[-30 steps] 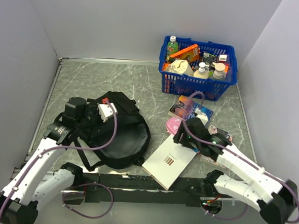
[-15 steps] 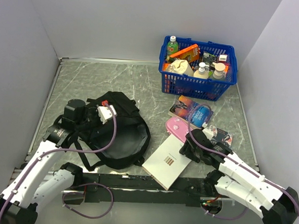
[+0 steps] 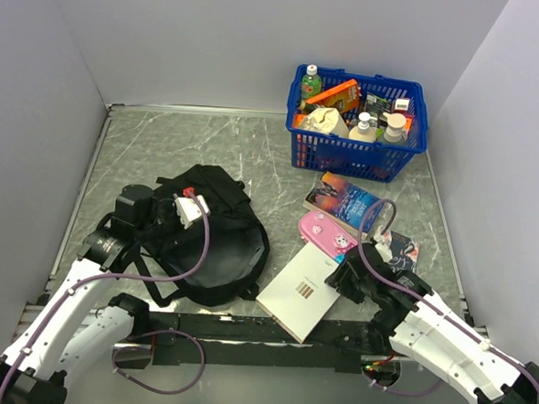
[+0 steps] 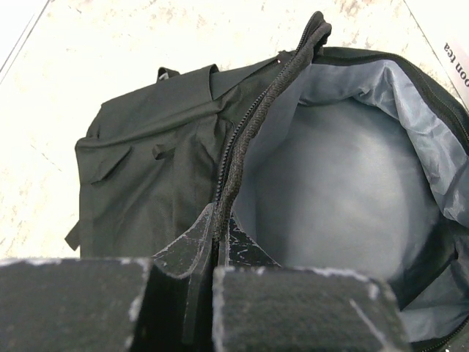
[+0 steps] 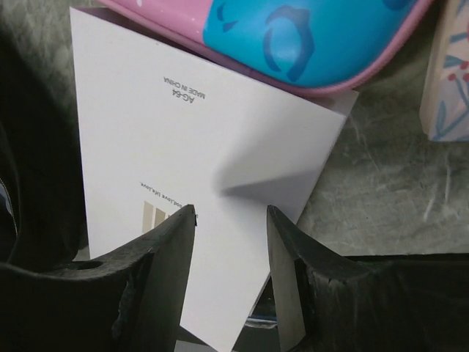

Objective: Pack the student bag
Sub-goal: Pick up the book from the center of the board.

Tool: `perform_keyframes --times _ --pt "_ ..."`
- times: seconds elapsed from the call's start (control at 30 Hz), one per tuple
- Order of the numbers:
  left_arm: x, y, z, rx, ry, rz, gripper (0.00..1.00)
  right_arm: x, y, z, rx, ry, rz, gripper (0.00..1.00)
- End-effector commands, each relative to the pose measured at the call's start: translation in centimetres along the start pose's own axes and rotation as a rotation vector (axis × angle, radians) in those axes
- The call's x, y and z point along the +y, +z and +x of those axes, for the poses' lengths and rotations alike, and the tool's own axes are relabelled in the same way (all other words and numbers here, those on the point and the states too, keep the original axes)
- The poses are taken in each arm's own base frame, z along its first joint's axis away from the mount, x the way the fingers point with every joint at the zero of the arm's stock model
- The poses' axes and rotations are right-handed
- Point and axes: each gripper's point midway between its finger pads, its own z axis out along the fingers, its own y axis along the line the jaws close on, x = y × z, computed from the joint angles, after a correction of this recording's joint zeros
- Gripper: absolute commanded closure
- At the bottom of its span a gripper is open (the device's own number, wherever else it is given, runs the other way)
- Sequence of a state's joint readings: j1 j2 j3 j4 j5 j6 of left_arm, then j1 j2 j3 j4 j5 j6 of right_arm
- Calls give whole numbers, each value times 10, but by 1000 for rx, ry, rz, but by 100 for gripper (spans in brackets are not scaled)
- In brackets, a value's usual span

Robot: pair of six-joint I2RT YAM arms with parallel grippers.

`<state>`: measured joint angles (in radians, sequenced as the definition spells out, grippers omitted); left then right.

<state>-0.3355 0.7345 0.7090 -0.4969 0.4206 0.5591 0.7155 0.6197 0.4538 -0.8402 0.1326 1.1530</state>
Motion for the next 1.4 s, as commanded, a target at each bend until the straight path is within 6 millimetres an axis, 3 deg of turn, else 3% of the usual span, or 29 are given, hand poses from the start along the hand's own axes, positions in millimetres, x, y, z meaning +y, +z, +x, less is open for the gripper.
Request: perform_keyframes --times 0.0,0.27,0.4,0.57,0.6,0.7,0.77,1.0,1.13,1.27,1.37 --pt "6 -2 -12 -49 13 -32 99 -24 -10 5 12 32 82 48" --pt "9 -2 -14 -52 15 -39 99 -28 -23 11 48 51 85 43" --pt "7 -3 -14 -57 10 -37 99 -25 -13 13 47 63 68 45" --pt "6 -5 -14 -56 8 -38 99 -1 3 10 19 107 -69 49" --pt "6 -5 -15 -58 11 -39 99 -8 11 18 41 120 -59 50" --pt "7 -7 -16 -55 10 -41 99 -4 21 25 59 171 -111 61" --pt "8 -8 -17 -54 13 -44 99 1 18 22 50 184 -149 73" --pt "10 -7 -20 -68 13 -54 99 16 -6 8 2 178 -221 100" --pt "10 -7 -19 -73 10 -57 99 37 -21 -1 -8 166 -294 100" --pt "12 -9 -21 -80 7 -69 99 86 -63 -20 -45 88 -477 100" --pt "15 -9 -22 -89 2 -87 99 107 -89 -26 -42 35 -536 100"
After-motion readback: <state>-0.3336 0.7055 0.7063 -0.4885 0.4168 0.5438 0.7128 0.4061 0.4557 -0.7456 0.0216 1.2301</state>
